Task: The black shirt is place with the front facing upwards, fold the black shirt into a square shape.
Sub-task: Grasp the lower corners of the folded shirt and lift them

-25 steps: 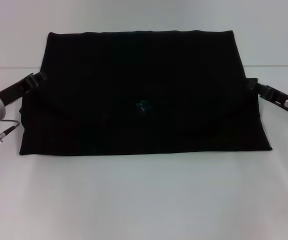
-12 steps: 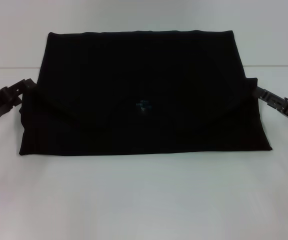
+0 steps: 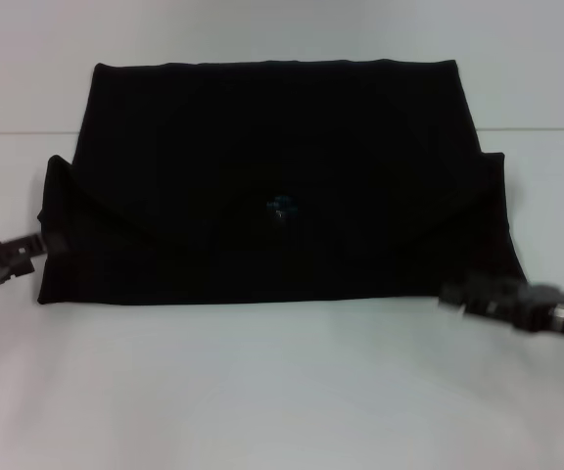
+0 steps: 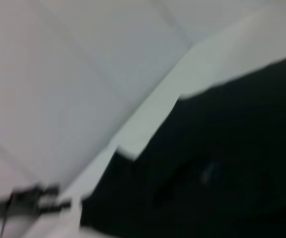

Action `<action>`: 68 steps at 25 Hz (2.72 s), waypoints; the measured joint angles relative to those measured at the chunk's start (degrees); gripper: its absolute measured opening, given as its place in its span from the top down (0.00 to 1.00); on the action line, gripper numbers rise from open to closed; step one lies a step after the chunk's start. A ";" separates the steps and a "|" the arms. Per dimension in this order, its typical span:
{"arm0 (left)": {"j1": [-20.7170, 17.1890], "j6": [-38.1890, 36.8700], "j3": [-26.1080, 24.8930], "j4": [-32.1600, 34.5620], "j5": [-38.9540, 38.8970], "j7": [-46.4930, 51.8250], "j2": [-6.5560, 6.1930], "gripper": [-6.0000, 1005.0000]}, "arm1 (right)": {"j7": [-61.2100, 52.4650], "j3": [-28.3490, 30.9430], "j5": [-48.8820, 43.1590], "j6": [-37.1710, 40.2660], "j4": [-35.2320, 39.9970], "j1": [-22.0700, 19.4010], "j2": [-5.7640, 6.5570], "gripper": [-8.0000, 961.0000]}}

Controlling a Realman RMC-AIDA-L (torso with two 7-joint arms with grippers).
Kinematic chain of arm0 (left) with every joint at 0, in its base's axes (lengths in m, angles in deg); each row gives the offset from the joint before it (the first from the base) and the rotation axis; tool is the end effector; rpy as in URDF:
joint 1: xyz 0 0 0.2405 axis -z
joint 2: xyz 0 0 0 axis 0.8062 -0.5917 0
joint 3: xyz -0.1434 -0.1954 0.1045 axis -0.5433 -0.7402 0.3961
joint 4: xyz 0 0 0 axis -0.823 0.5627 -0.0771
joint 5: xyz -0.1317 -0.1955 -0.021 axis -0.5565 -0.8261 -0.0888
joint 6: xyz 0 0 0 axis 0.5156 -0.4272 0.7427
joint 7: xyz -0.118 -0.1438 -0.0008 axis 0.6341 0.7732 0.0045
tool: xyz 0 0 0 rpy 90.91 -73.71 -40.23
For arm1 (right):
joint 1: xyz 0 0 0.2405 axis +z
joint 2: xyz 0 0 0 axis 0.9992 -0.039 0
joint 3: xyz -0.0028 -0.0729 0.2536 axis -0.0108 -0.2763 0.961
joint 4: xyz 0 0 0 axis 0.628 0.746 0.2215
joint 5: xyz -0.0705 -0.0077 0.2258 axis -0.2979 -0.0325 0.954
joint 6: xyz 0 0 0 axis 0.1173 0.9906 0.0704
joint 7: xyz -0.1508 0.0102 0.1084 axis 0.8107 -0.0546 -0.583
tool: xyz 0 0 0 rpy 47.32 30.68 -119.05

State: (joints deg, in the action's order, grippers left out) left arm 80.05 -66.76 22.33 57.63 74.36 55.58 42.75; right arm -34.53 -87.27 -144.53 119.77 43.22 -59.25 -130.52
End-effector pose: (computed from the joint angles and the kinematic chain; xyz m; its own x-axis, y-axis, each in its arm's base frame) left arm -0.3909 0.3837 0.0433 0.0808 0.7335 0.6749 0.9938 -0.1110 0.0016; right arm 0.3218 0.3605 -0.0402 0.4456 -0.6440 -0.6218 -0.8162 -0.5775 0.0133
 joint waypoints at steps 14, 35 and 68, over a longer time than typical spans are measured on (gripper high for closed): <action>-0.37 6.82 3.95 4.75 2.19 -15.41 3.84 0.15 | 12.79 -2.87 -5.68 3.04 0.65 -0.01 -2.08 0.05; -0.93 7.73 6.87 5.68 2.19 -16.70 5.61 0.16 | 12.16 -2.44 -5.50 3.46 0.63 -0.22 -2.20 0.06; -1.30 9.32 9.61 8.18 3.76 -18.67 7.13 0.76 | 11.14 -2.26 -5.12 3.70 0.55 -0.18 -2.34 0.06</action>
State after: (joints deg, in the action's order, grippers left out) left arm 78.75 -57.44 31.95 65.81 78.12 36.91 49.88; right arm -23.39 -89.53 -149.65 123.47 43.77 -59.43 -132.86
